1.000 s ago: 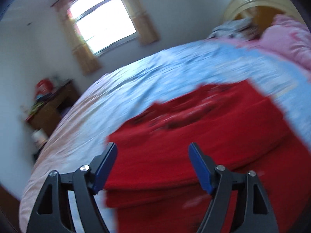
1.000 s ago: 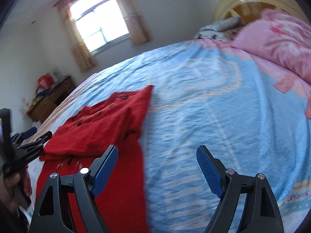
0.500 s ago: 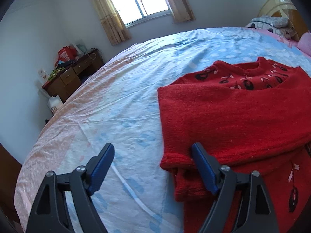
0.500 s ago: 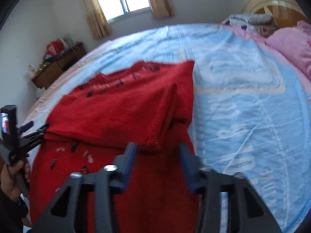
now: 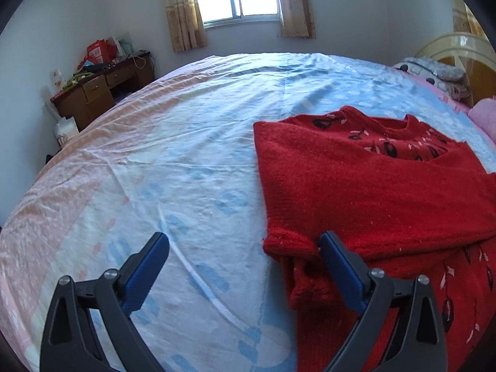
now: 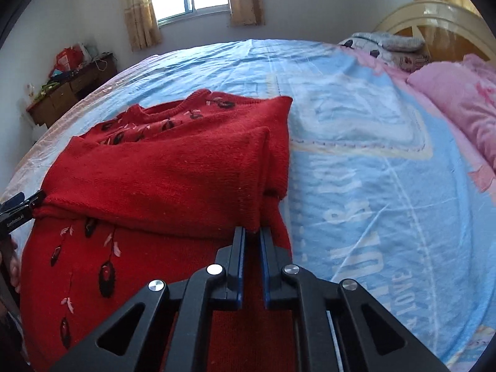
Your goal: Fold small clothes
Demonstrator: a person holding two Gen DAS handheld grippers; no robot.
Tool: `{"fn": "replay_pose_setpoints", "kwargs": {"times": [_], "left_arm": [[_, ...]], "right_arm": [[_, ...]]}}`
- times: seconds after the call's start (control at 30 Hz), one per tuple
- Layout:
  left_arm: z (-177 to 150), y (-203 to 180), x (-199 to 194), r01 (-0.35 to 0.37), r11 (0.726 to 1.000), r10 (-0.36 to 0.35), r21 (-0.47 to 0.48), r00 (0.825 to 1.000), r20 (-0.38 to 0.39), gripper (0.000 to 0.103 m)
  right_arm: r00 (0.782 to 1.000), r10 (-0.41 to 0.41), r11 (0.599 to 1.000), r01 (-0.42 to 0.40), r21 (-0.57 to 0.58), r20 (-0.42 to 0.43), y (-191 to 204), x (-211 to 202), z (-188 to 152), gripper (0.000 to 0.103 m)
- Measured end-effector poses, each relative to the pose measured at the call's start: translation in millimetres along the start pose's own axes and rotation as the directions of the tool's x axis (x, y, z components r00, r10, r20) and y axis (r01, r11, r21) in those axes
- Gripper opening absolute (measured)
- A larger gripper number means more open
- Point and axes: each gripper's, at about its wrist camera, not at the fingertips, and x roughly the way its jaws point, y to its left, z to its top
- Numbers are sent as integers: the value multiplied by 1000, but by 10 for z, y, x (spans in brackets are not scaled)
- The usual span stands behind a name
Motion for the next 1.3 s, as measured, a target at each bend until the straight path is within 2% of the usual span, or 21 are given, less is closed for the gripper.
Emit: {"fn": "replay_pose_setpoints", "kwargs": {"times": [0.03, 0.1, 0.13, 0.17, 0.27, 0.33, 0.4, 0.47, 0.53, 0.67, 0.83, 0.93, 1.07, 1.17, 1.3], "left_arm": [[-7, 8, 0, 5, 1000, -5, -6, 1000, 0, 102], [-10, 21, 11, 11, 1000, -11, -12, 1000, -3, 102], [-11, 15, 17, 11, 1000, -11, -10, 1000, -4, 102], [-8, 13, 19, 9, 1000, -9, -7, 1000, -5, 102], [-7, -14, 17, 1, 1000, -1, 7, 1000, -2, 102], [-8, -20, 17, -4, 1000, 4, 12, 1000, -2, 103], [-12, -24, 17, -3, 1000, 3, 16, 1000, -1, 103], [-10, -33, 14, -1, 1000, 1, 21, 1000, 0, 103], [-14, -45, 16, 3, 1000, -3, 29, 1000, 1, 103], [-18, -68, 13, 3, 999, -3, 41, 1000, 3, 103], [-25, -100, 2, 0, 998, 0, 55, 1000, 7, 103], [-29, -140, -10, -9, 997, 8, 72, 1000, 14, 103], [-44, -176, -38, -3, 996, 1, 93, 1000, 29, 103], [-50, -166, -41, 3, 996, -6, 90, 999, 34, 103], [-52, -150, -43, 13, 996, -16, 84, 999, 34, 103]], "right_arm": [[1000, -6, 1000, 6, 9, 16, 5, -43, 30, 14], [998, -10, 1000, 9, 15, 66, 63, -164, 101, 34], [996, 17, 1000, -18, 10, 87, 106, -200, 145, 48], [994, 48, 999, -49, 0, 97, 155, -211, 187, 50], [992, 92, 995, -89, -38, 86, 297, -118, 297, 50], [990, 131, 991, -130, -31, 45, 320, 31, 340, 50], [993, 120, 993, -120, -13, 2, 282, 181, 338, 49], [994, 105, 994, -105, -1, -32, 198, 300, 299, 40], [993, 116, 993, -117, -10, -22, 121, 310, 274, 38], [994, 92, 994, -94, -53, -53, 112, 270, 200, 38], [997, 67, 994, -70, -80, -30, 105, 233, 111, 38], [998, 62, 997, -63, -46, -29, 53, 237, 129, 30], [995, 103, 994, -103, -21, -1, -15, 180, 122, 29], [986, 158, 985, -161, 59, 50, -159, 30, 125, 31], [978, 195, 971, -203, 128, 69, -317, -14, 195, 31]]}}
